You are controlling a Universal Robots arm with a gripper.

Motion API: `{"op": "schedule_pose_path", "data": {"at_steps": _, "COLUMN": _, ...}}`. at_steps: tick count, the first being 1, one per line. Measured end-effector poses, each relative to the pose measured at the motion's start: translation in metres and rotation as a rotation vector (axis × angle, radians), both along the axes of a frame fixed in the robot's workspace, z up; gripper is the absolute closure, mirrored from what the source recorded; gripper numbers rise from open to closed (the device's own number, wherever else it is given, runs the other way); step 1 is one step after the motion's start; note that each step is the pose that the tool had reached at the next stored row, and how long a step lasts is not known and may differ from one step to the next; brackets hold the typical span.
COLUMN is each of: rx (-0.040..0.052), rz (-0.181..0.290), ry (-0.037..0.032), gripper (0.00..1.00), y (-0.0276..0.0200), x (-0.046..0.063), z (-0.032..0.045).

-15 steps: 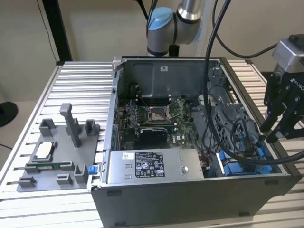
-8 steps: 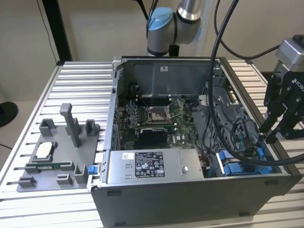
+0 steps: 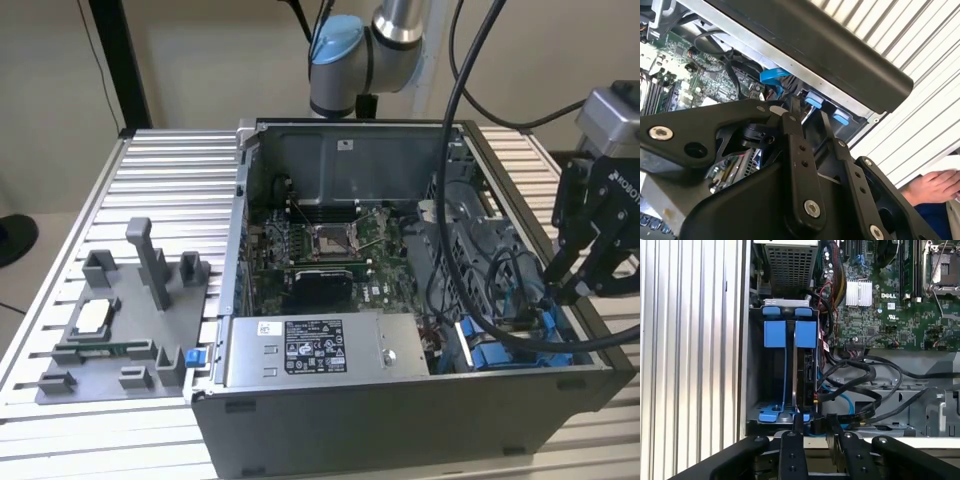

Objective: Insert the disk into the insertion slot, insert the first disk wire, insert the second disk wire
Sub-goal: 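Insert the second disk wire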

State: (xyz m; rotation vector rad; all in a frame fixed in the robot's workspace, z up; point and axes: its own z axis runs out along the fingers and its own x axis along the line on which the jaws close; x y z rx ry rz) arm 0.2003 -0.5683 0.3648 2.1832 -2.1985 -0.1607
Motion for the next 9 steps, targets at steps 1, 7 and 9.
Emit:
{"op": "schedule_pose_path", "data": {"at_steps": 1, "rx": 0.0000, "rz": 0.000, "ry": 0.0001, "gripper": 0.00, "y": 0.0000, "x": 0.0000, "z": -0.0002}}
{"op": "schedule_pose_path", "data": {"at_steps": 7, "rx": -0.0001, "rz": 0.002, "ry": 0.0001, "gripper": 0.00, "y": 0.0005, "x": 0.0000, "z": -0.0005}}
{"op": "schedule_pose_path", "data": {"at_steps": 9, "rx": -0.0001, "rz": 0.002, "ry": 0.0001, "gripper": 0.00, "y": 0.0006, "x": 0.0000, "z": -0.0005}}
